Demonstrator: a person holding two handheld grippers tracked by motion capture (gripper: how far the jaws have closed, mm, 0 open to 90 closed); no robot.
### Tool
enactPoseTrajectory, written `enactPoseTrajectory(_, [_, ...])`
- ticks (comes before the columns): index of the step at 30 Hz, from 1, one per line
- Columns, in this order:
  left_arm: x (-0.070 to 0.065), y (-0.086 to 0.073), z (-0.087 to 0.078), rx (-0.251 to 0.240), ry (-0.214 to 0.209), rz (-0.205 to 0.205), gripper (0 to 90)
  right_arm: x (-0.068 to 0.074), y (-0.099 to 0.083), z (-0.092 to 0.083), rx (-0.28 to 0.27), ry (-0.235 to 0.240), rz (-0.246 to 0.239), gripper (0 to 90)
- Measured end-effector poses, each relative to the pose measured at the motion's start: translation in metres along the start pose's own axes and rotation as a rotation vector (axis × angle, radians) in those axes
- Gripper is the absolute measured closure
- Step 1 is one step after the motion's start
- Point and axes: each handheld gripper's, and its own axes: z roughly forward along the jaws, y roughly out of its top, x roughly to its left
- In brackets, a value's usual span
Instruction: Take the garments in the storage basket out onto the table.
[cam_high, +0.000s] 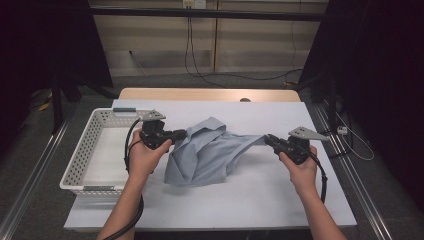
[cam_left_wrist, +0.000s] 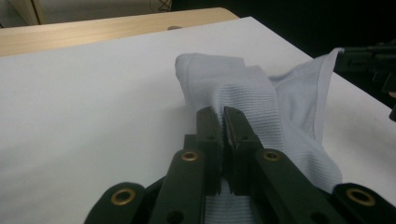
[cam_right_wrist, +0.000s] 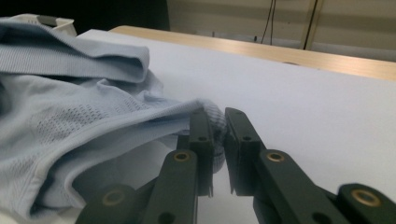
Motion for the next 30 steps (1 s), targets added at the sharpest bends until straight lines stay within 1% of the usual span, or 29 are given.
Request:
enactPoseTrajectory(1, [-0.001,0.0,0.001,0.011,-0.002,0.003,86.0,-0.002,0.001,-0.001,-0.003,-0.003,0.005,82.7])
enactPoseTrajectory(2, [-0.002,-0.001,0.003,0.007,-0.001,0.003,86.0,-0.005,0.001,-0.001,-0.006,-0.007,0.008,82.7])
enactPoseTrajectory(3, [-0.002,-0.001,0.004,0.015,0.001,0.01,86.0,-0.006,0.002,-0.001,-0.006,-0.01,0.003,82.7])
enactPoseTrajectory(4, [-0.002,-0.002,0.004,0.026,0.008,0.015,86.0,-0.006,0.002,0.0,-0.004,-0.005,0.003,82.7])
enactPoseTrajectory(7, [-0.001,-0.003,0.005,0.041,0.026,0.021,85.9,-0.003,-0.004,0.007,0.027,-0.006,-0.016,82.5])
enactPoseTrajectory(9, [-0.001,-0.004,0.005,0.038,0.042,0.022,85.9,-0.001,-0.007,0.012,0.05,-0.004,-0.027,82.3])
enactPoseTrajectory(12, [0.0,-0.004,0.003,0.046,0.064,0.031,85.9,0.001,-0.01,0.019,0.066,0.007,-0.031,80.5])
enactPoseTrajectory(14, [0.001,-0.004,0.001,0.055,0.084,0.04,86.0,0.004,-0.012,0.022,0.077,0.011,-0.047,79.7])
enactPoseTrajectory(16, [0.003,-0.004,0.0,0.057,0.089,0.036,86.0,0.007,-0.014,0.025,0.088,0.026,-0.054,78.4])
enactPoseTrajectory(18, [0.004,-0.005,-0.002,0.056,0.094,0.03,86.0,0.011,-0.015,0.026,0.095,0.024,-0.065,74.8])
enactPoseTrajectory(20, [0.004,-0.004,-0.002,0.063,0.101,0.035,86.0,0.012,-0.015,0.028,0.093,0.021,-0.072,73.3])
enactPoseTrajectory(23, [0.003,-0.005,-0.001,0.057,0.099,0.037,85.9,0.014,-0.015,0.026,0.093,0.01,-0.084,67.6])
enactPoseTrajectory(25, [0.003,-0.005,-0.001,0.058,0.099,0.038,85.9,0.014,-0.015,0.025,0.083,0.003,-0.077,60.8])
enactPoseTrajectory(30, [0.004,-0.005,-0.002,0.064,0.104,0.042,85.9,0.017,-0.012,0.019,0.065,-0.004,-0.064,53.6])
